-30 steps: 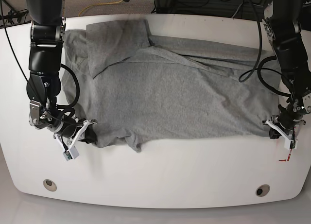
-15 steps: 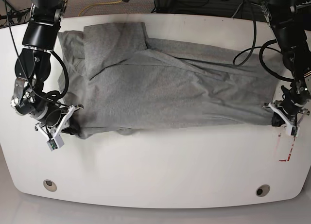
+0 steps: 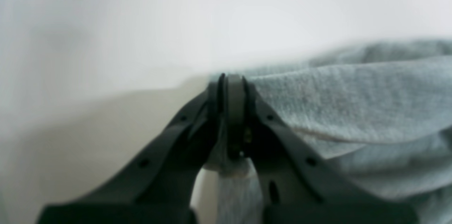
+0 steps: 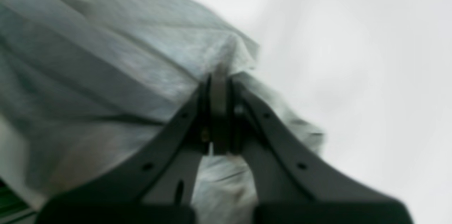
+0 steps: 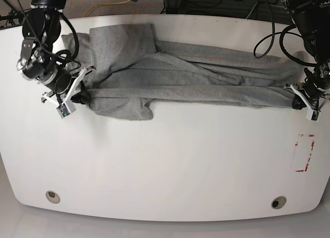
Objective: Fold the T-shirt properly
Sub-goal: 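Lift the hem with both grippers and fold it over toward the collar, then press the folded edge flat with both grippers and release, then grasp the folded strip's end with the left gripper, then fold the strip end with the left gripper toward the right gripper, then fold the other strip end with the right gripper toward the left gripper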
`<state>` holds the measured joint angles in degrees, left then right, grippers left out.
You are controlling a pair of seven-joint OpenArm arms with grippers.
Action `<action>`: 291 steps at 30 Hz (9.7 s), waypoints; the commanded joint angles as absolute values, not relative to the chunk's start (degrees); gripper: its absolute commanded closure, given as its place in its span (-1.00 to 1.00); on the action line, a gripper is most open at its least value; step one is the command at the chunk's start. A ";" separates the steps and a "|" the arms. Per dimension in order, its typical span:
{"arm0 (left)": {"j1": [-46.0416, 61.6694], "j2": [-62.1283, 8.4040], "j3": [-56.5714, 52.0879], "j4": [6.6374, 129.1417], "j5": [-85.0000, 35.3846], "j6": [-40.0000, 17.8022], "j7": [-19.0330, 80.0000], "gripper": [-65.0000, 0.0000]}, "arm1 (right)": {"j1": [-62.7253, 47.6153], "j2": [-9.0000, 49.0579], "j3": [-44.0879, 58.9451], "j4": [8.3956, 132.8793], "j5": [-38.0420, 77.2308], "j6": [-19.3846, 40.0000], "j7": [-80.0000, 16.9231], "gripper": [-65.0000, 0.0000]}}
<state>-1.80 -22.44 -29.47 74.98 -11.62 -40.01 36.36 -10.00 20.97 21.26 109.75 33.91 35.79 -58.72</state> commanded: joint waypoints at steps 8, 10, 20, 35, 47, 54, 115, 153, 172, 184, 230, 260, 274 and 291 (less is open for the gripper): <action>5.32 -23.96 -30.64 80.48 -11.56 -39.96 35.12 1.00 | -19.21 17.19 26.77 114.33 33.54 35.47 -62.46 0.95; 6.81 -23.96 -30.64 80.75 -11.56 -39.96 35.12 1.00 | -21.49 16.48 26.95 114.24 33.54 35.47 -62.55 0.88; 7.96 -24.04 -30.90 81.45 -11.65 -39.87 38.64 -0.16 | -24.22 15.69 31.34 114.77 33.63 35.38 -62.55 -0.11; 7.96 -17.45 -32.04 99.12 -11.30 -39.52 42.42 -0.13 | -6.02 14.64 27.74 105.10 36.88 38.20 -62.99 -0.15; 12.09 -14.90 -28.97 97.27 -3.38 -39.87 42.24 -0.13 | 7.78 14.73 18.51 84.70 25.19 38.73 -58.68 -0.15; 12.97 -14.90 -28.97 95.96 -3.38 -39.87 42.24 -0.13 | 10.15 14.73 14.29 75.56 23.87 38.73 -53.05 -0.14; 3.12 -19.65 -53.32 80.92 -30.81 -40.00 67.12 -0.66 | -15.16 11.74 32.92 103.87 52.26 40.00 -67.12 -0.40; 10.51 -14.46 -39.16 108.53 -28.53 -40.00 67.56 0.98 | -11.03 11.82 31.69 90.15 38.90 40.00 -65.54 -0.10; 11.91 -0.22 -19.47 113.01 -28.26 -40.00 70.29 0.97 | -14.29 11.82 24.04 89.45 38.81 40.00 -60.53 -0.10; 10.77 5.23 -12.18 113.01 -28.26 -40.00 70.29 0.97 | -13.76 11.91 24.04 89.80 38.81 40.00 -60.53 -0.10; 13.05 -10.15 -18.33 106.77 -28.26 -39.08 69.85 0.23 | -10.24 17.01 43.21 83.21 53.49 40.00 -68.97 -0.12; 23.52 -9.71 -17.98 104.92 -28.18 -38.55 62.99 0.23 | -12.97 9.80 33.45 100.97 53.32 36.35 -68.79 1.00; 15.96 -4.09 -9.45 99.47 -28.35 -28.62 63.16 0.22 | -14.55 10.59 29.67 115.12 53.14 30.46 -69.23 1.00; 14.46 -0.84 -9.10 98.42 -28.26 -28.18 63.08 0.22 | -10.15 5.49 16.13 115.82 53.05 30.46 -68.88 1.00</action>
